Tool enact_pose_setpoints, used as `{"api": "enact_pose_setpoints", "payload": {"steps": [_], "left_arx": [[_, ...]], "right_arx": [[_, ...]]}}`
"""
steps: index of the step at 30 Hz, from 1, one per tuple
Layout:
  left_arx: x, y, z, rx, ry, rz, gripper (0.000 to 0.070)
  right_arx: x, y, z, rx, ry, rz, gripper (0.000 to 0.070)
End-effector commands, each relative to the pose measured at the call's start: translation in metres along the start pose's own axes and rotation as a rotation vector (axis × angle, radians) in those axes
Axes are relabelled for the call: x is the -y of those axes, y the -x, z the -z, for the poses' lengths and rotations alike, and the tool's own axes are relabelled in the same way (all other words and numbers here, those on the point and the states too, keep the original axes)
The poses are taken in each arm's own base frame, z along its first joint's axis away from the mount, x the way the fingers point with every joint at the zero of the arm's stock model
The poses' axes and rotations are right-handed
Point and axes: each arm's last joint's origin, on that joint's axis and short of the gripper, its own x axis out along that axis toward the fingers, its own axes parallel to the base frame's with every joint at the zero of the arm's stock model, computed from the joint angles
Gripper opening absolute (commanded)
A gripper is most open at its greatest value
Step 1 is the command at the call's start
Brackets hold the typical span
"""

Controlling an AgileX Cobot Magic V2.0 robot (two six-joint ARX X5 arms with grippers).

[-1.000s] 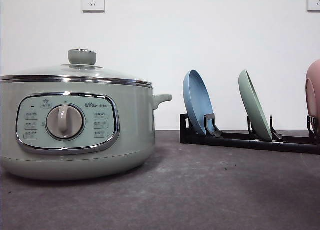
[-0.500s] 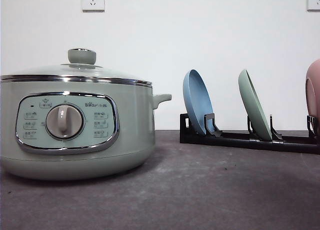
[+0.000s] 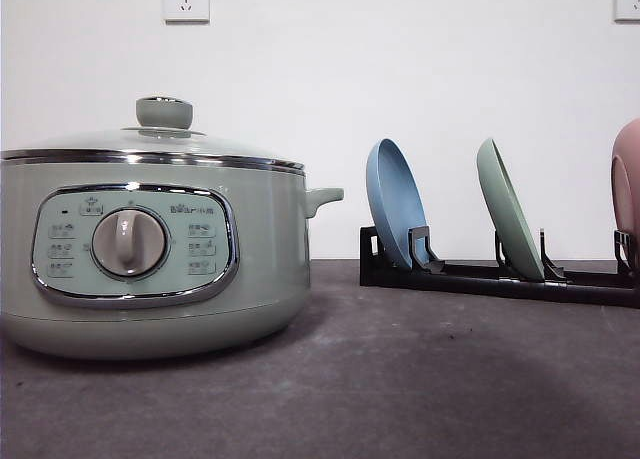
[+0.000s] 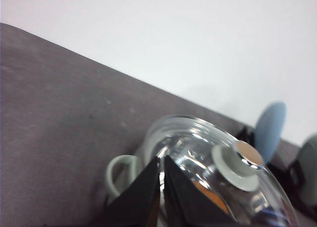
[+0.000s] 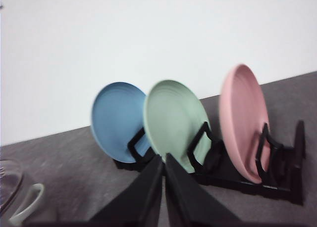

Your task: Transfer potato from steamer to green plate

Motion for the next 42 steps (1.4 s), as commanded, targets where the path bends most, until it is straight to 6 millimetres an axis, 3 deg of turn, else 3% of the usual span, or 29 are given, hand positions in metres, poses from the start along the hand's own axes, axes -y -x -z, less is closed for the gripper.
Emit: {"api": "enact_pose_setpoints", "payload": {"steps": [1,7,14,23,32,33,35,37,39,40,42], "left_arx": [[0.007,0.0,-0.014,-0.013,-0.072,0.027,0.0003],[0.022,-0.008,-0.043,-0.159,-0.145,0.124,0.0003],[0.036,-0.013,-0.066,-0.295,-0.201,0.27,0.0003],[0.057,-0.011,-0.083,-0.426,-0.293,0.37,0.0002],[0.061,-0.01,-0.081,-0.453,-0.305,0.403,0.0005],[0.061,-0.01,-0.081,-0.453,-0.304,0.403,0.0029],[0.061,-0.01,-0.081,-0.453,-0.304,0.403,0.0154],[0.061,-0.01,-0.081,-0.453,-0.304,0.403,0.0363],[0.061,-0.01,-0.081,-0.453,-0.304,0.403,0.0547],[0.061,-0.01,-0.081,-0.453,-0.304,0.403,0.0603],[0.061,-0.01,-0.081,-0.453,-0.304,0.403,0.0636]], "right_arx": [[-0.005,-0.001,-0.013,-0.016,0.054,-0.015,0.0],[-0.017,-0.013,-0.048,-0.162,0.119,-0.093,0.0],[-0.026,-0.03,-0.075,-0.356,0.169,-0.218,0.0],[-0.037,-0.045,-0.084,-0.555,0.21,-0.297,0.0],[-0.043,-0.045,-0.084,-0.589,0.226,-0.338,0.0],[-0.043,-0.045,-0.084,-0.589,0.225,-0.336,0.0013],[-0.043,-0.045,-0.084,-0.589,0.222,-0.336,0.0137],[-0.043,-0.045,-0.084,-0.591,0.213,-0.333,0.034],[-0.043,-0.045,-0.084,-0.593,0.199,-0.328,0.0478],[-0.043,-0.045,-0.084,-0.593,0.197,-0.327,0.0496],[-0.043,-0.045,-0.084,-0.594,0.197,-0.327,0.0496]]}}
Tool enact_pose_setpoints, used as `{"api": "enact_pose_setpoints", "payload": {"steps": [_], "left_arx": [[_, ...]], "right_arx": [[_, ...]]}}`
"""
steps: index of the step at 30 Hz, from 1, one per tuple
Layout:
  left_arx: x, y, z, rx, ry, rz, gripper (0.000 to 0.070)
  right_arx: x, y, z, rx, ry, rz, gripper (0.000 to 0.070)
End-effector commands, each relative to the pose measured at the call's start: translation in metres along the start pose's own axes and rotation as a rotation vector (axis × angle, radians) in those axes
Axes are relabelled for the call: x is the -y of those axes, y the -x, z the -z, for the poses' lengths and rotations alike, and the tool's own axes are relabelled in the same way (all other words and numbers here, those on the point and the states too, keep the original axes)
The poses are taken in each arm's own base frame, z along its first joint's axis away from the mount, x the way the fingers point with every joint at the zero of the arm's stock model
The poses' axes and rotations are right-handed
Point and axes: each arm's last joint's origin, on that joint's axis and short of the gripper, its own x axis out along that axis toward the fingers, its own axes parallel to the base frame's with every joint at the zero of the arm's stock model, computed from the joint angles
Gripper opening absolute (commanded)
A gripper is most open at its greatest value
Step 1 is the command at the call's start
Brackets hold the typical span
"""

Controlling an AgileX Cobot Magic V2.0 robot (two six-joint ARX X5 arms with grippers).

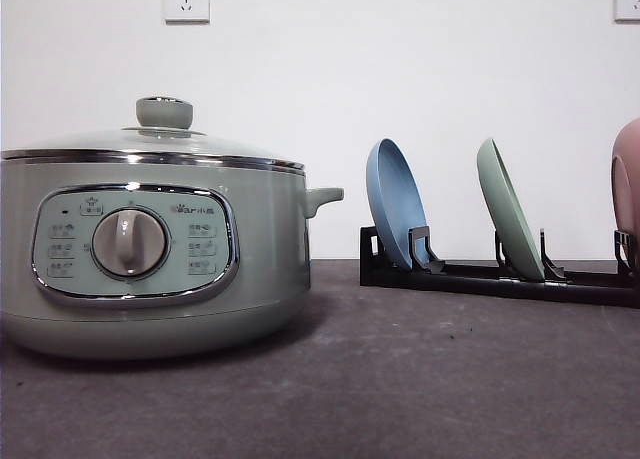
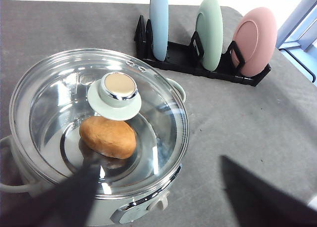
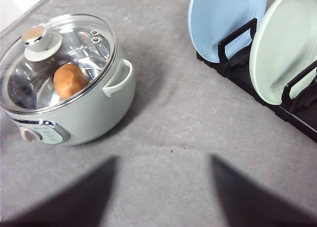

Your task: Transfer potato from steamer to green plate

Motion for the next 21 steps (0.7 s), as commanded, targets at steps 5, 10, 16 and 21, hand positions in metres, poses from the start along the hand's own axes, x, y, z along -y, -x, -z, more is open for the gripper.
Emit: {"api": "enact_pose_setpoints", "payload": {"steps": [5,10,16,21], "left_arx": [[0.002,0.003,-0.005,0.019,-0.026,0.008,0.0636],[0.002,0.003,-0.005,0.019,-0.026,0.008,0.0636],[0.002,0.003,-0.005,0.019,-0.025,0.008,0.0635],[0.002,0.003,-0.005,0.019,-0.025,0.008,0.0635]], "right_arx": [[-0.002,0.003,-0.005,0.017,-0.009,0.0,0.0496],[-0.002,0.003,-0.005,0.017,-0.025,0.0,0.0496],[-0.001,0.002,-0.007,0.027,-0.062,0.0,0.0496],[0.004,-0.005,-0.016,0.052,-0.12,-0.001,0.0496]]}}
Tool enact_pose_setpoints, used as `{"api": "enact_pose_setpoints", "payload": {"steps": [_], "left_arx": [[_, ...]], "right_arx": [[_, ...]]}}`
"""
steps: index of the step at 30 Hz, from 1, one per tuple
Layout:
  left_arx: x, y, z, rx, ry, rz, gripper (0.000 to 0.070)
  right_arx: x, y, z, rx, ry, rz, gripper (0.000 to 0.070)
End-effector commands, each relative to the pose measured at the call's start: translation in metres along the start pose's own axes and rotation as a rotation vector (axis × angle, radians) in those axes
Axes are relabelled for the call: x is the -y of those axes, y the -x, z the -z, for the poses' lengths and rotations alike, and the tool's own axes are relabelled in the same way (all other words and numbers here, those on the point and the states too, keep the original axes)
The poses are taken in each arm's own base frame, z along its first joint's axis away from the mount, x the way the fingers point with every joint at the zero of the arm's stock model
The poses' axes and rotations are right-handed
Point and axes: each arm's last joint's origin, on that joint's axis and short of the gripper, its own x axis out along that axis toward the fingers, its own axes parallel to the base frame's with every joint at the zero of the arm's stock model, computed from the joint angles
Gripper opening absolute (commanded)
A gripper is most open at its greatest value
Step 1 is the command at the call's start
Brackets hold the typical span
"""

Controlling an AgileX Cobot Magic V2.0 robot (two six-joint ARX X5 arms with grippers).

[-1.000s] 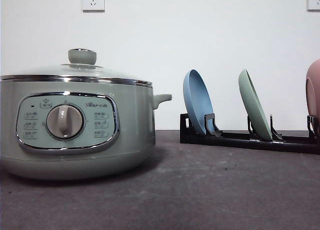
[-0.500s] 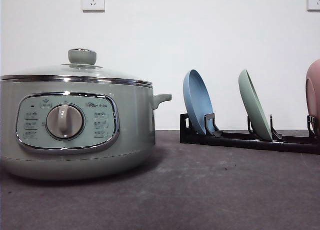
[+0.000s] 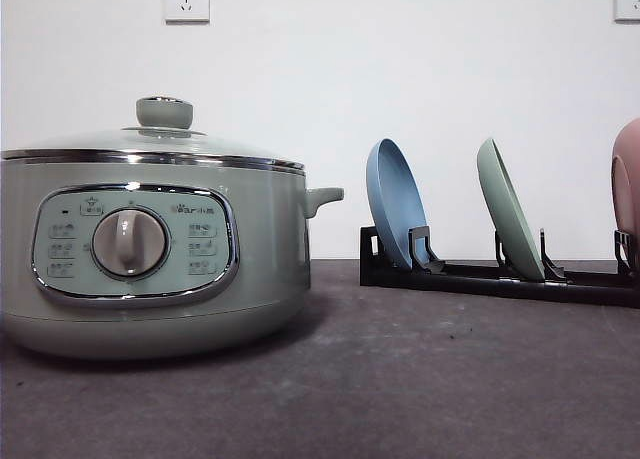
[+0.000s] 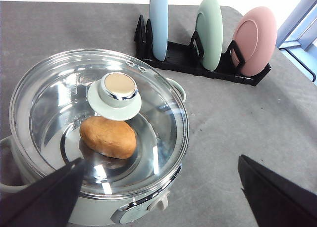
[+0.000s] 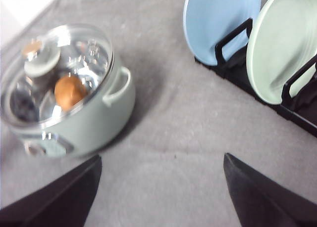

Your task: Transfer potato from steamer to green plate

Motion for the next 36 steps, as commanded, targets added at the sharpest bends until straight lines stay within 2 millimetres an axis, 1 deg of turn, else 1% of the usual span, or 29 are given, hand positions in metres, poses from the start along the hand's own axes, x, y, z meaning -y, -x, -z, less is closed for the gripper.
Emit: {"api": "enact_pose_setpoints", "payload": {"steps": [1,6,11,16,22,26,29,36], "left_arx": [[0.002,0.003,-0.005,0.019,-0.025,0.008,0.0635],[0.002,0.003,-0.005,0.018,-0.025,0.008,0.0635],[0.002,0.003,-0.005,0.018,-0.025,0.008,0.0635],[0.002,0.003,-0.005,0.018,-0.025,0.008,0.0635],[0.002,0.003,-0.005,0.018,-0.025,0.008,0.0635],[0.002,0.003,-0.005,0.018,-0.025,0.008,0.0635],[0.002,0.003,-0.005,0.018,-0.025,0.008,0.0635],[0.002,0.003,-0.005,0.018,-0.025,0.008,0.0635]], "right_arx": [[0.0,-0.002,-0.011,0.026,-0.046,-0.003,0.0496],[0.007,-0.015,-0.033,0.034,-0.079,-0.004,0.0496],[0.019,-0.036,-0.064,0.023,-0.107,0.004,0.0496],[0.034,-0.064,-0.095,0.002,-0.126,0.026,0.0495],[0.056,-0.103,-0.12,-0.033,-0.159,0.048,0.0495],[0.071,-0.13,-0.129,-0.055,-0.172,0.067,0.0495],[0.081,-0.149,-0.132,-0.063,-0.177,0.088,0.0495],[0.104,-0.189,-0.125,-0.084,-0.194,0.115,0.0494]]}}
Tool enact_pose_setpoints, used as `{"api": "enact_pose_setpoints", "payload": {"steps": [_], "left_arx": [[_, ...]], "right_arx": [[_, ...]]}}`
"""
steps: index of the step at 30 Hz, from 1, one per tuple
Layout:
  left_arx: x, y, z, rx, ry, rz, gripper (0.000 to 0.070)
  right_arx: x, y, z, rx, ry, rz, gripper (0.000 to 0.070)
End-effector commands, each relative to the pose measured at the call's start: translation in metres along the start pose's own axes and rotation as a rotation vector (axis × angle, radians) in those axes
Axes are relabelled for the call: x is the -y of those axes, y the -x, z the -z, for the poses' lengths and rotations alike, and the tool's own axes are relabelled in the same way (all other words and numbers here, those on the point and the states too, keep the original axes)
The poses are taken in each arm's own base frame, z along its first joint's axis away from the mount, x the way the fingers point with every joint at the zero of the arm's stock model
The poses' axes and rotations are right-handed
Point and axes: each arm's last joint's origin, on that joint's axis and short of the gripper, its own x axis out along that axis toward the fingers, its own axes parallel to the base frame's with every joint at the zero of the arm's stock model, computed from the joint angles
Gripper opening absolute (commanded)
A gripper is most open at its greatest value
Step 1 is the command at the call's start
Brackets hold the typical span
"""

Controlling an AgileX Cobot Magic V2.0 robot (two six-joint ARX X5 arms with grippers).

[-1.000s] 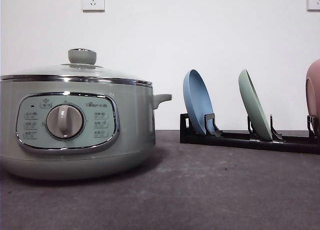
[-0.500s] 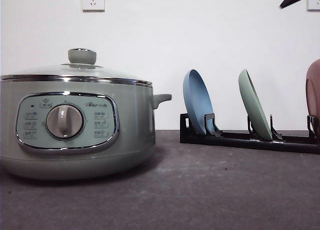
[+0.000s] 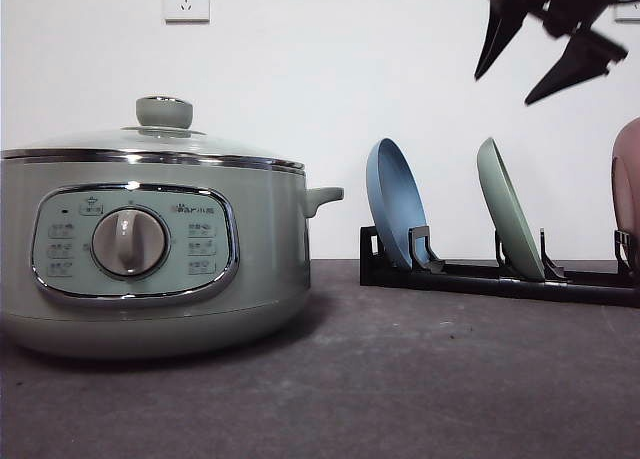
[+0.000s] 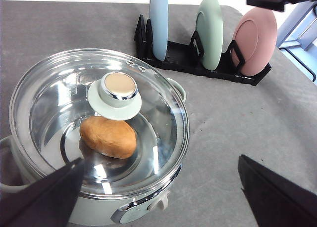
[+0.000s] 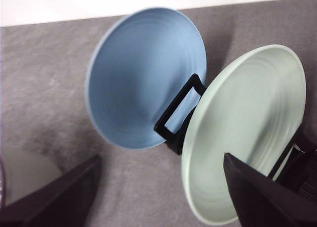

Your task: Transfer potato from steamer to green plate

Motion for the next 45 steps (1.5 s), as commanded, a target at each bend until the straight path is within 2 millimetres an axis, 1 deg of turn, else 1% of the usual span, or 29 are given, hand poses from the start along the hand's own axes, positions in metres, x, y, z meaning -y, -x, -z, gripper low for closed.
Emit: {"api": "enact_pose_setpoints", "payload": {"steps": [1,7,13,17,18,20,22,26,31,34,40,45], "left_arx": [[0.002,0.003,-0.005,0.019,-0.026,0.008,0.0635],[0.002,0.003,-0.005,0.019,-0.025,0.008,0.0635],[0.002,0.003,-0.005,0.017,-0.024,0.008,0.0635],[0.002,0.003,-0.005,0.015,-0.023,0.008,0.0635],[0.002,0.003,-0.005,0.015,-0.023,0.008,0.0635],[0.002,0.003,-0.005,0.014,-0.022,0.008,0.0635],[0.002,0.003,-0.005,0.014,-0.022,0.008,0.0635],[0.002,0.003,-0.005,0.014,-0.022,0.008,0.0635],[0.002,0.003,-0.005,0.014,-0.022,0.008,0.0635],[0.002,0.003,-0.005,0.014,-0.022,0.008,0.0635],[0.002,0.003,-0.005,0.014,-0.022,0.008,0.0635],[0.002,0.003,-0.005,0.014,-0.022,0.008,0.0635]], "right_arx": [[0.003,-0.012,-0.004,0.006,-0.014,0.001,0.0493],[0.016,-0.041,0.001,-0.018,-0.035,0.007,0.0464],[0.024,-0.062,0.008,-0.054,-0.045,0.026,0.045],[0.026,-0.072,0.011,-0.07,-0.047,0.029,0.0387],[0.026,-0.074,0.012,-0.074,-0.048,0.029,0.0364],[0.027,-0.076,0.013,-0.08,-0.05,0.03,0.0293],[0.027,-0.078,0.014,-0.084,-0.049,0.029,0.0225],[0.026,-0.078,0.013,-0.081,-0.046,0.027,0.0134],[0.026,-0.078,0.013,-0.081,-0.047,0.026,0.0111],[0.026,-0.078,0.013,-0.081,-0.047,0.019,0.0003],[0.025,-0.076,0.013,-0.082,-0.054,-0.01,0.0003],[0.018,-0.065,0.006,-0.048,-0.056,-0.03,0.0003]]}}
